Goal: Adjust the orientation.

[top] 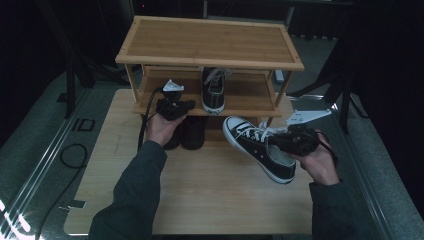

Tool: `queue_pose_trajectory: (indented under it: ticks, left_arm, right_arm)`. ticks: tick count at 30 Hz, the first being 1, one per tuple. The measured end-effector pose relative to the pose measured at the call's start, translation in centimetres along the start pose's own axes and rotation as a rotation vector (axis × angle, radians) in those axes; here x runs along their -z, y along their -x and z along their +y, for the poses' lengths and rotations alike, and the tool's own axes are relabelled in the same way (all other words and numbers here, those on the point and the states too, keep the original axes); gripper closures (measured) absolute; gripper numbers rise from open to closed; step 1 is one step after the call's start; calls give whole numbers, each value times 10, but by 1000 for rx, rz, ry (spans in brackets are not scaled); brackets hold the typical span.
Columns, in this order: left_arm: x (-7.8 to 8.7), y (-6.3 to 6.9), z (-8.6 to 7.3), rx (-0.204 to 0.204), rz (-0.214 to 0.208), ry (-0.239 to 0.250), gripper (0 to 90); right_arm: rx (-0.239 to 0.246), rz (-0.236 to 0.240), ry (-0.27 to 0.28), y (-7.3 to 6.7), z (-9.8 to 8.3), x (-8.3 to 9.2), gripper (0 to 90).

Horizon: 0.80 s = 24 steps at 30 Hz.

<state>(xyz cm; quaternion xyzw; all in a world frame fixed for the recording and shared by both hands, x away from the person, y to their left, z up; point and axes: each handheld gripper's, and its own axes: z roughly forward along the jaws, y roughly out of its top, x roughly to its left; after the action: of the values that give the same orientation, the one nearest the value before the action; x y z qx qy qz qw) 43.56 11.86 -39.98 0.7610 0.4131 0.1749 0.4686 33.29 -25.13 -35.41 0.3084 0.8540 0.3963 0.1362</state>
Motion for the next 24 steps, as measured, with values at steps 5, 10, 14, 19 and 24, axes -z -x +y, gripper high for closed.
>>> queue_pose_trajectory:
  ticks: [5,10,14,19,24]
  left_arm:
    - [0,0,0,0,0,0,898]
    - [0,0,0,0,0,1,898]
    - [0,0,0,-1,0,-1,898]
    - [0,0,0,-1,-1,-1,898]
    - [0,0,0,-2,-2,-1,898]
  right_arm:
    - [10,8,12,-1,3,6,878]
    - [16,6,21,-2,6,11,877]
    - [16,3,30,-1,10,14,877]
    - [15,-6,41,1,15,18,877]
    - [19,-16,44,2,21,21,878]
